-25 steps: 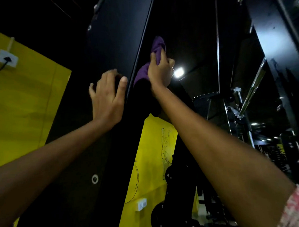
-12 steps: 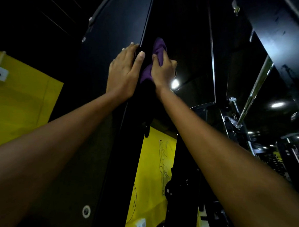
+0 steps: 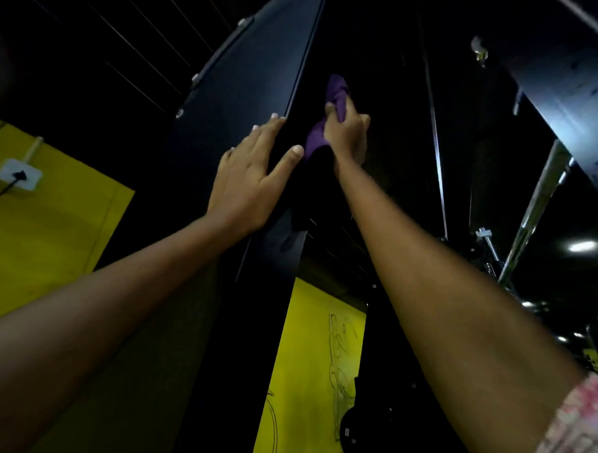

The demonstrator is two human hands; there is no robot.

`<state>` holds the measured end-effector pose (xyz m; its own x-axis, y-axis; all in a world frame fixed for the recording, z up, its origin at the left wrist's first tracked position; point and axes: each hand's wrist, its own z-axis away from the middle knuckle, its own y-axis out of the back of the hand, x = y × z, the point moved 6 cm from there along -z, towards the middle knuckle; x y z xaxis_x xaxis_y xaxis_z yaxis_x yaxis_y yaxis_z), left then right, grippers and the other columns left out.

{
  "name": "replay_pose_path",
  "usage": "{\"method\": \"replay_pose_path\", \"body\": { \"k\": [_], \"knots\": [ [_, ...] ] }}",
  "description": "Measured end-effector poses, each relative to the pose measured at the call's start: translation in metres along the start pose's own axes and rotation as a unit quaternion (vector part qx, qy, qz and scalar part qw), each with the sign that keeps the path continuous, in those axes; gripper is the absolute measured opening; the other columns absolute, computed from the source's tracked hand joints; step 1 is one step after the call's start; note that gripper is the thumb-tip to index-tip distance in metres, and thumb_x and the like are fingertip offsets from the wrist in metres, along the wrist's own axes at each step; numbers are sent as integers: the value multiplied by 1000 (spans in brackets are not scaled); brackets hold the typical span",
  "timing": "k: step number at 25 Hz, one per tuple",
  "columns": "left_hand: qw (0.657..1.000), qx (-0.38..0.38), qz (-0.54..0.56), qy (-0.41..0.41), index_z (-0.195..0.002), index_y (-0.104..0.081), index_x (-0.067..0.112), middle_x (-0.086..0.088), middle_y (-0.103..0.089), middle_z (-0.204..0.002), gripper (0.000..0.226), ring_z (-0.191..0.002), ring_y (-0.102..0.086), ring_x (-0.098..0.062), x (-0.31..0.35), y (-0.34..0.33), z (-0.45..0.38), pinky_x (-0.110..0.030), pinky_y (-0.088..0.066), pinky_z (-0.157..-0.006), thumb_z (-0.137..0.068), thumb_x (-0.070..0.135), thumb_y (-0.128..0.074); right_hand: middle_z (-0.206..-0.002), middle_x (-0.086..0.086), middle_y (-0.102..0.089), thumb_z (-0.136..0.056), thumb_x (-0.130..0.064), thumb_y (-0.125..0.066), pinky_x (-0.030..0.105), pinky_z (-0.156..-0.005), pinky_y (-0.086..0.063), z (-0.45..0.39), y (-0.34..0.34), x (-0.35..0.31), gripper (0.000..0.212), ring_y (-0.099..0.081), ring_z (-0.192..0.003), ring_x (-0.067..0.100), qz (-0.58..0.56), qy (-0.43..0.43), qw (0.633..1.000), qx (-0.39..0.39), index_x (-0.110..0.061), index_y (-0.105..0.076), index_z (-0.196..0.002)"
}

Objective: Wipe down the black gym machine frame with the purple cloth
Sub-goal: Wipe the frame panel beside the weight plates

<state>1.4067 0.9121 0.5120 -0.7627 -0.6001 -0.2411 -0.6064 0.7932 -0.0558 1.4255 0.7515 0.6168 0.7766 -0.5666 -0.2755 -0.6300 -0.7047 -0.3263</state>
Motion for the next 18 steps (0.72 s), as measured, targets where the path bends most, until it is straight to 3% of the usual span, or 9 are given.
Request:
{"method": "replay_pose_path", "body": {
  "k": [1,3,6,8,11,14,16,18],
  "knots": [
    [1000,16,-9,-9,-147,-34,24,4,-35,-152,65,-140,-29,-13,2,2,0,-33,-20,-112,-89,54,-30,-131,6,-42,-98,-41,-44,27,-87,-36,3,1,-5,46,-49,-117,23,10,15,1000,4,-31,-40,-143],
    [996,64,-53,-37,-138,-47,19,1,-51,-139,63,-124,-49,-17,9,9,-5,-31,-34,-100,-90,56,-31,-127,9,-44,-96,-36,-50,26,-83,-36,21,2,-21,46,-49,-114,23,4,127,992,23,-24,-45,-140],
    [986,114,-122,-17,-128,-55,16,-4,-59,-123,61,-107,-57,-24,19,13,-24,-36,-39,-91,-90,55,-28,-117,14,-49,-93,-27,-59,22,-77,-35,43,1,-30,45,-53,-105,24,-51,260,963,41,-14,-52,-135],
    [977,118,-178,10,-129,-52,16,-7,-55,-123,57,-109,-54,-26,24,7,-29,-39,-34,-95,-91,50,-27,-119,14,-49,-93,-27,-58,22,-75,-36,27,1,-29,44,-54,-106,25,-60,235,969,41,-14,-52,-135],
    [972,100,-211,12,-141,-40,14,-7,-45,-137,54,-125,-43,-24,23,-2,-24,-39,-22,-107,-95,41,-29,-131,9,-43,-98,-38,-47,27,-85,-37,-12,1,-18,45,-51,-117,25,-19,99,995,4,-25,-44,-141],
    [980,48,-178,75,-153,-14,17,1,-14,-160,58,-147,-9,-17,9,-5,-27,-42,-1,-117,-102,41,-29,-133,9,-40,-99,-43,-38,28,-88,-36,-32,4,-11,45,-48,-120,29,-15,-20,999,-24,-33,-37,-144],
    [980,6,-156,125,-153,-10,19,3,-6,-161,59,-148,-1,-17,0,-9,-30,-45,2,-117,-102,45,-25,-134,8,-40,-99,-43,-40,28,-90,-36,-25,3,-23,46,-46,-122,27,14,14,1000,-17,-32,-38,-143],
    [980,-9,-138,141,-153,-10,20,1,-7,-161,59,-148,-3,-19,-2,-12,-31,-47,0,-116,-102,45,-24,-131,8,-43,-97,-41,-46,24,-84,-35,-10,1,-43,47,-48,-117,22,21,150,988,15,-26,-43,-141]
  ]
}}
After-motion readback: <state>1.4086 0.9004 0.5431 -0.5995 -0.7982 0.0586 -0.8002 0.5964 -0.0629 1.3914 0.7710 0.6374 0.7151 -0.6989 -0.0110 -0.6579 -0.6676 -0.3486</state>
